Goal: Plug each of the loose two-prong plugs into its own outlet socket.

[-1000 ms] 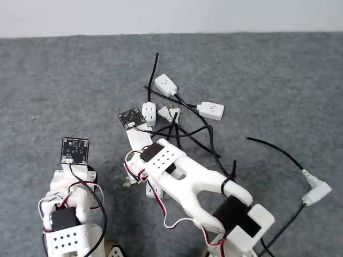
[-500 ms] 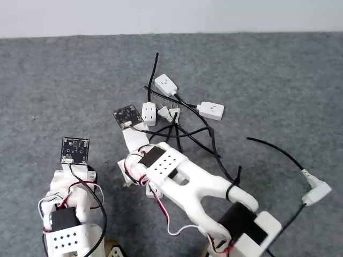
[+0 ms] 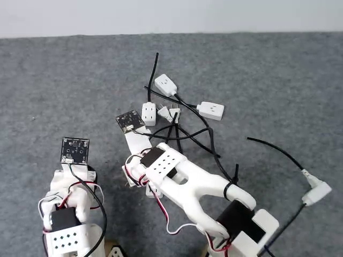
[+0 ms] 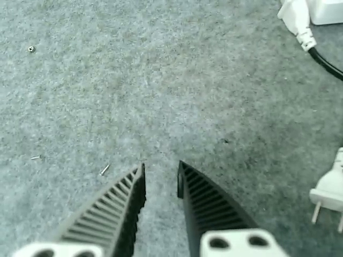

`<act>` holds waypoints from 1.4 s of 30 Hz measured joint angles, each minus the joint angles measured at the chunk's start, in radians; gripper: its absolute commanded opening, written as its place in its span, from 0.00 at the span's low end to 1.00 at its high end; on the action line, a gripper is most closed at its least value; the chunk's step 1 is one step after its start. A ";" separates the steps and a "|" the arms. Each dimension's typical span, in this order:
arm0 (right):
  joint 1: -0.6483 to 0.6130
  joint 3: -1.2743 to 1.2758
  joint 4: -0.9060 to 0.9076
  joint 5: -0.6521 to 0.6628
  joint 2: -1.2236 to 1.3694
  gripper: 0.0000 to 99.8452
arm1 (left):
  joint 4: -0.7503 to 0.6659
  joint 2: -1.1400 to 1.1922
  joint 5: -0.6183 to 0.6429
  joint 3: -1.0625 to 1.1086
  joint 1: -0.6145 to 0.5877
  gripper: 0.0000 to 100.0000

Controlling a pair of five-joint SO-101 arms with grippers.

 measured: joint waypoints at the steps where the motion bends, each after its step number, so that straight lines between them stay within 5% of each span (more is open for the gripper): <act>1: 0.000 0.000 0.000 0.000 0.000 0.01 | 0.000 0.000 0.000 0.000 0.000 0.10; 19: 0.002 -0.084 0.094 0.029 0.097 0.02 | 0.000 0.000 0.000 0.000 0.000 0.10; 24: 0.011 -0.081 0.097 -0.037 0.057 0.08 | 0.000 0.000 0.000 0.000 0.000 0.10; 42: 0.044 -0.081 0.018 -0.146 0.041 0.05 | 0.000 0.000 0.000 0.000 0.000 0.10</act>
